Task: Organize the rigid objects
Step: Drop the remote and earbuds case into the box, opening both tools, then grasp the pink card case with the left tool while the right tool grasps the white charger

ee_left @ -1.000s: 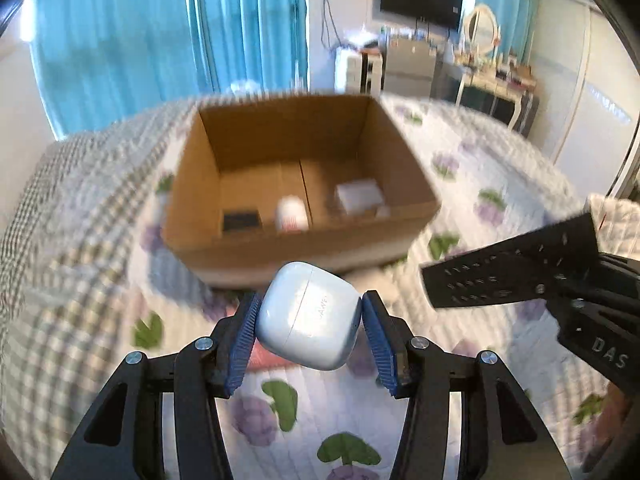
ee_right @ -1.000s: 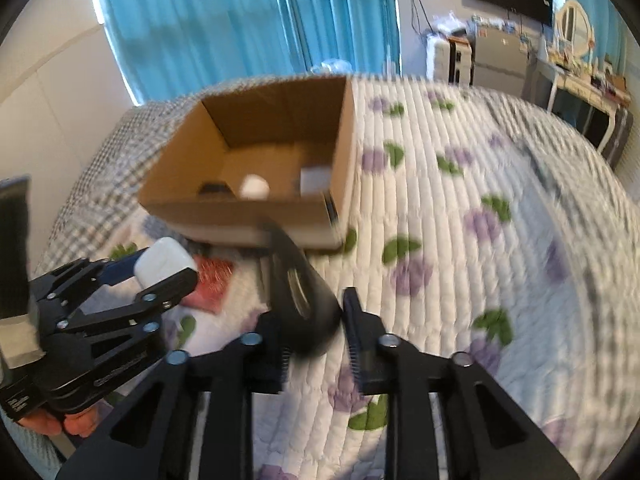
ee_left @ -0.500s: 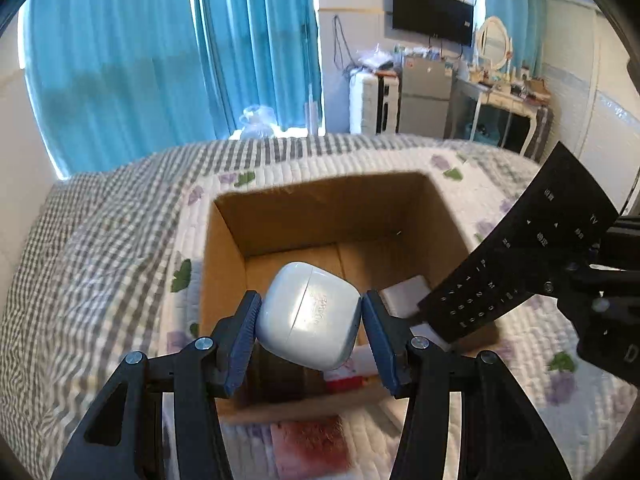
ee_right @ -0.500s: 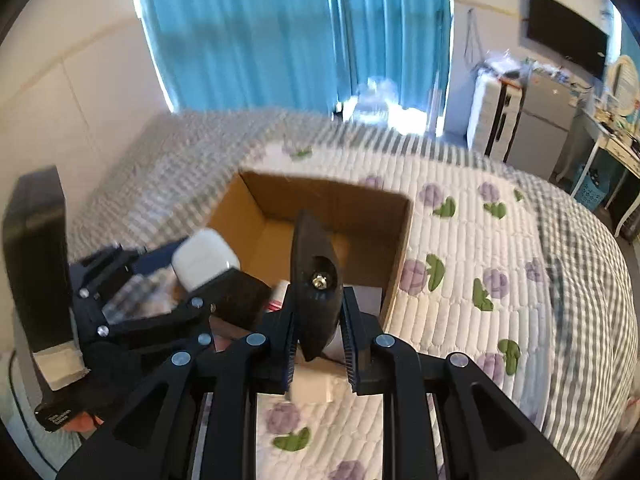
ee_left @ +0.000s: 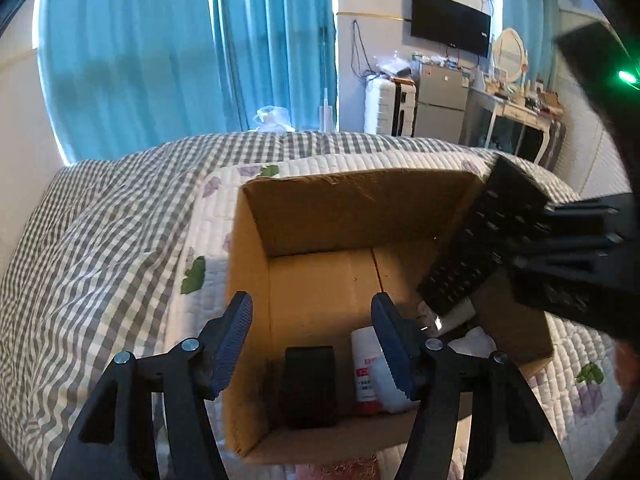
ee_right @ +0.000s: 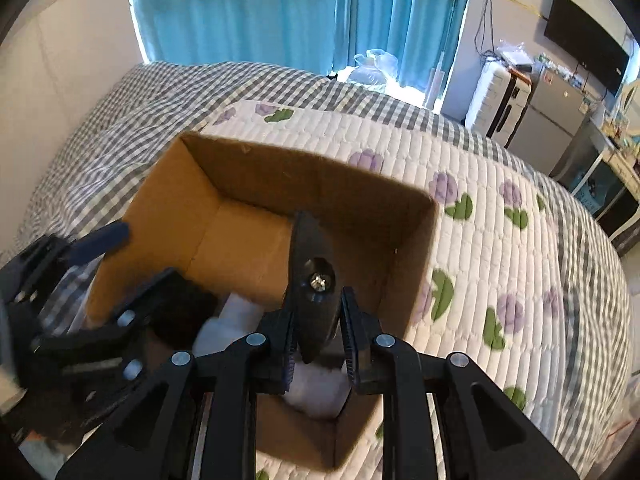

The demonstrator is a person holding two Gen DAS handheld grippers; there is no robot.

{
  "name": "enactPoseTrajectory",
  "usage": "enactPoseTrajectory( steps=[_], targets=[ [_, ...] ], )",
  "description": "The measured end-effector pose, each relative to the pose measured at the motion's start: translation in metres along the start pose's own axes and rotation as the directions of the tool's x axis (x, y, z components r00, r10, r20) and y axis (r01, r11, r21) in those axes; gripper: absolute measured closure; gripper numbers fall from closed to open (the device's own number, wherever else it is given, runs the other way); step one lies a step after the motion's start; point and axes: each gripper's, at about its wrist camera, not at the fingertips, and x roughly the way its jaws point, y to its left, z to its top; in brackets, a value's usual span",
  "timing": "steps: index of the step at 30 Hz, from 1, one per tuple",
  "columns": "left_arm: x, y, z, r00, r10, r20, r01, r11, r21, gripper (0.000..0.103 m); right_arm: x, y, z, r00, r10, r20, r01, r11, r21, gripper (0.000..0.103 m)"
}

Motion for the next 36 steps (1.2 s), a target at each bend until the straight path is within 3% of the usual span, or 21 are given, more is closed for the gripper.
enactPoseTrajectory(
  steps=[2, 4, 5, 8, 10, 15, 19, 20, 24, 28, 32, 36],
  targets=[
    [-0.008, 0.005, -0.002, 1.000, 0.003, 0.002, -0.003, 1.000, -0.016, 0.034, 0.001, 0.003, 0.009, 1.000, 0.021, 0.011, -0.021, 1.000, 0.010, 0.083],
    [-0.020, 0.009, -0.004, 1.000, 0.007, 0.015, -0.006, 1.000, -0.024, 0.032, -0.005, 0.005, 0.018, 0.999, 0.018, 0.037, -0.019, 0.999, 0.032, 0.064],
    [-0.025, 0.010, -0.005, 1.000, 0.012, 0.023, -0.012, 1.000, -0.022, 0.032, -0.010, 0.005, 0.021, 0.998, 0.005, 0.056, -0.008, 0.999, 0.042, 0.048],
    [-0.044, 0.010, -0.011, 0.999, 0.024, 0.040, -0.023, 0.999, -0.022, 0.030, -0.040, 0.005, 0.026, 0.992, -0.001, 0.126, -0.008, 0.997, 0.071, 0.046],
    [-0.057, 0.011, -0.020, 0.999, 0.009, 0.042, -0.007, 0.999, -0.036, 0.018, -0.064, 0.004, 0.022, 0.987, -0.005, 0.163, -0.008, 0.997, 0.078, 0.046],
    [-0.083, 0.010, -0.039, 0.998, 0.012, 0.060, -0.010, 0.999, -0.043, 0.018, -0.118, 0.003, -0.007, 0.965, -0.044, 0.260, 0.025, 0.997, 0.075, 0.023],
    [-0.089, 0.004, -0.051, 0.999, 0.013, 0.049, -0.011, 0.999, -0.035, 0.018, -0.137, 0.004, -0.049, 0.957, -0.040, 0.289, 0.015, 0.996, 0.087, 0.017],
    [-0.088, 0.002, -0.055, 0.999, 0.010, 0.047, -0.009, 0.999, -0.033, 0.018, -0.137, 0.004, -0.059, 0.956, -0.037, 0.289, 0.011, 0.996, 0.091, 0.011],
    [-0.076, -0.008, -0.073, 1.000, 0.017, 0.018, -0.017, 1.000, -0.023, 0.017, -0.117, 0.004, -0.097, 0.957, -0.050, 0.285, 0.022, 0.995, 0.101, 0.009],
    [-0.053, -0.009, -0.098, 0.999, 0.019, -0.038, -0.019, 1.000, -0.020, 0.017, -0.070, -0.002, -0.136, 0.978, -0.007, 0.211, -0.021, 0.991, 0.131, 0.009],
    [-0.031, -0.008, -0.111, 0.991, 0.081, -0.106, -0.082, 0.997, 0.000, 0.017, -0.027, -0.001, -0.155, 0.990, 0.028, 0.135, -0.046, 0.990, 0.134, 0.009],
    [-0.018, 0.001, -0.114, 0.983, 0.074, -0.166, -0.080, 0.996, -0.031, 0.017, 0.008, 0.008, -0.158, 0.995, 0.061, 0.079, -0.068, 0.993, 0.097, 0.010]
  ],
)
